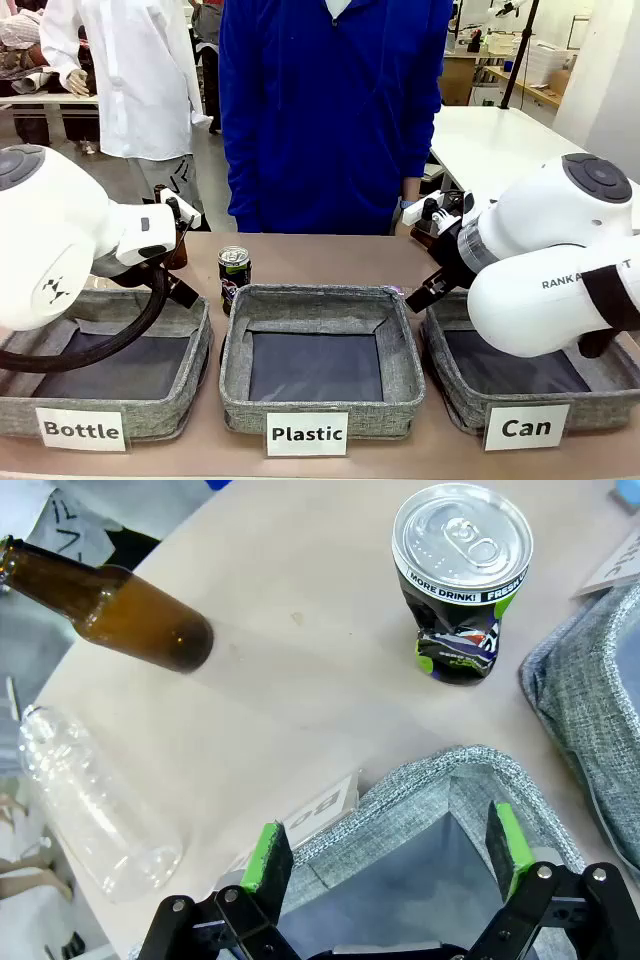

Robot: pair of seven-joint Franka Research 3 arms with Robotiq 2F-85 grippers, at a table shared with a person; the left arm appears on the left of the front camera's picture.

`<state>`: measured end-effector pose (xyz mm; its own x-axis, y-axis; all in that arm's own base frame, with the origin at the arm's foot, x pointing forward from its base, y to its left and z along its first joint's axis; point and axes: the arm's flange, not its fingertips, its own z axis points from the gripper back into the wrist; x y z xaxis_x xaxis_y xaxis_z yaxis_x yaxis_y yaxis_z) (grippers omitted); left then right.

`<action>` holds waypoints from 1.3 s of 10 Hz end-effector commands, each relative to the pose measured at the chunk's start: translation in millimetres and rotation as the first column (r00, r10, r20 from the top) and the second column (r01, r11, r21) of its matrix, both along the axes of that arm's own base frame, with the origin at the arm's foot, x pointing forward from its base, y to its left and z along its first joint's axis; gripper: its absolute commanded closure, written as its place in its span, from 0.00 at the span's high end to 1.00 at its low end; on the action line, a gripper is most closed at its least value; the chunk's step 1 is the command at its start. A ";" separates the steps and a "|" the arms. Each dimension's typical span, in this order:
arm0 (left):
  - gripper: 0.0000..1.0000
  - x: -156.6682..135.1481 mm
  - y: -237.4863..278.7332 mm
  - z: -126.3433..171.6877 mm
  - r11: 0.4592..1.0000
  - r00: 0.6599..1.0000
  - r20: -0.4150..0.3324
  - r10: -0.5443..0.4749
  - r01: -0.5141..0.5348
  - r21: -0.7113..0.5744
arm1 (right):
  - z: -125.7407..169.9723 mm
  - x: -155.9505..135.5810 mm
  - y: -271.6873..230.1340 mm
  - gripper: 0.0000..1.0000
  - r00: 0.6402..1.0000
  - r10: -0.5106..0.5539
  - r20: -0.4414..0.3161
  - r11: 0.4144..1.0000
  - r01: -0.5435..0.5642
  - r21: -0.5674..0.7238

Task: Sort the can waste into the basket.
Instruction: Pick up the can waste from the table and place it in the right Fabric basket.

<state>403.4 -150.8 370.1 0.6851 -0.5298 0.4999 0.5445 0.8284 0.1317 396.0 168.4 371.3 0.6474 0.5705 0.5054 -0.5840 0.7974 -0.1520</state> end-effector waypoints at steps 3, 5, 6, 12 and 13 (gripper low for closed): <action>1.00 0.0 0.0 0.1 1.000 1.000 0.000 0.000 0.000 0.000 | 0.0 0.0 0.0 1.00 1.000 0.000 0.000 1.000 0.000 0.000; 1.00 0.0 0.0 0.1 1.000 1.000 0.000 0.000 0.000 0.000 | 0.0 0.0 0.0 1.00 1.000 0.000 0.000 1.000 0.000 0.000; 1.00 0.0 0.0 0.1 1.000 1.000 0.000 0.000 0.000 0.000 | 0.0 0.0 0.0 1.00 1.000 0.000 0.000 1.000 0.000 0.000; 1.00 0.0 0.0 0.1 1.000 1.000 0.000 0.000 0.000 0.000 | 0.0 0.0 0.0 1.00 1.000 0.000 0.000 1.000 0.000 0.000; 1.00 0.0 0.0 0.1 1.000 1.000 0.000 0.000 0.000 0.000 | 0.0 0.0 0.0 1.00 1.000 0.000 0.000 1.000 0.000 0.000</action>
